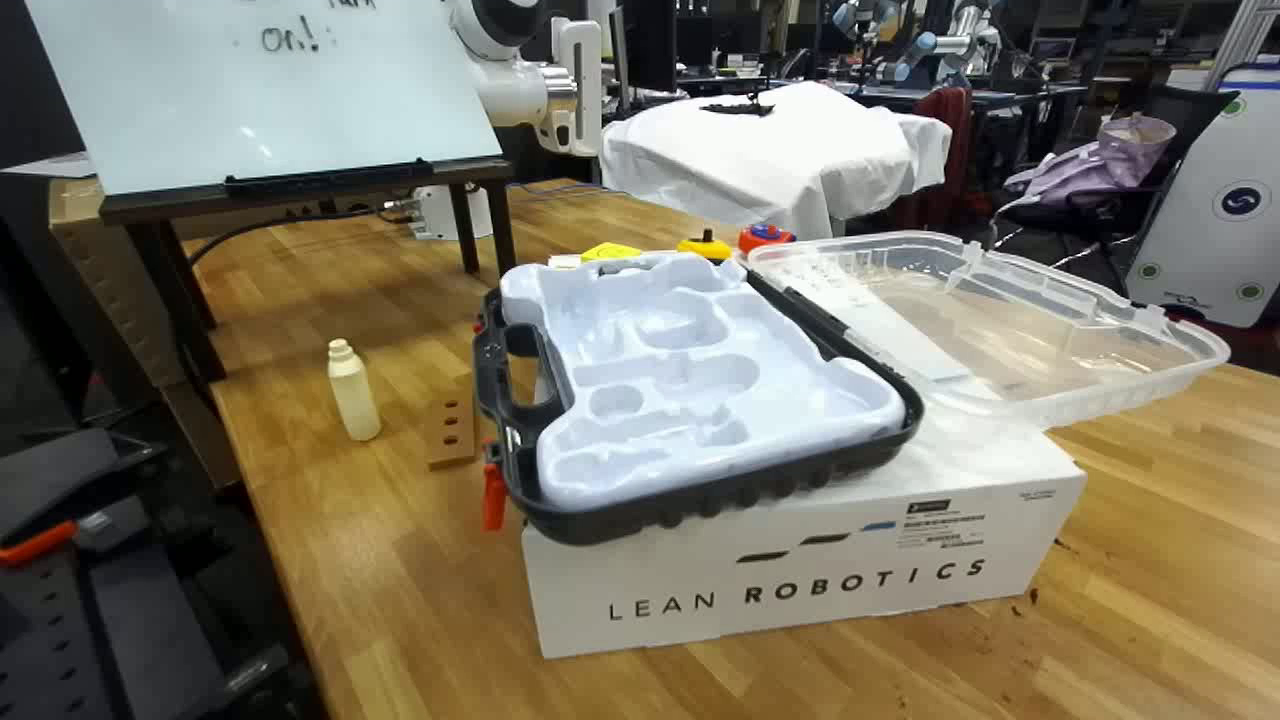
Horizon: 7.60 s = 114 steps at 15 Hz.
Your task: Move the white bottle on the table backwards
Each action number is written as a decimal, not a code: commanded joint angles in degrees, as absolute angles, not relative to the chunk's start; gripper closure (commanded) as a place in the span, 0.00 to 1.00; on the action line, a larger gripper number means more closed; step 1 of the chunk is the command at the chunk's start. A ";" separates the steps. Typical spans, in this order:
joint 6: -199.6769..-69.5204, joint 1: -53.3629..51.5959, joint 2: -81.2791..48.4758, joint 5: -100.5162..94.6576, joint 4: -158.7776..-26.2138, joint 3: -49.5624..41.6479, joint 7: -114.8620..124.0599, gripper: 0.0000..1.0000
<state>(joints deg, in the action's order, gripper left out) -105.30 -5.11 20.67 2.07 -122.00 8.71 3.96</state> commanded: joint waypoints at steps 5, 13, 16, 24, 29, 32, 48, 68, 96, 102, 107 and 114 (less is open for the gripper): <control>-105.57 -5.77 20.40 3.13 -123.63 7.98 3.78 0.00; -105.25 -5.67 18.93 4.51 -127.00 7.92 3.33 0.00; -105.26 -5.67 18.67 4.61 -127.10 7.88 3.26 0.00; -105.26 -5.67 18.77 4.61 -127.10 7.88 3.27 0.00; -106.57 -5.73 15.16 5.68 -126.91 7.54 2.37 0.00; -107.70 -5.77 11.29 6.50 -127.03 7.41 1.98 0.00; -110.04 -5.57 3.14 10.38 -129.91 6.50 -1.45 0.00; -119.26 -5.98 -7.39 12.59 -138.14 6.74 -3.06 0.00; -131.74 -6.82 -8.90 12.62 -143.85 9.28 -21.84 0.00; -136.62 -6.22 -9.88 10.90 -144.20 9.16 -22.99 0.00; -134.84 -5.52 -11.60 11.31 -143.94 9.46 -25.58 0.00; -134.83 -5.12 -12.24 11.49 -143.72 9.63 -26.61 0.00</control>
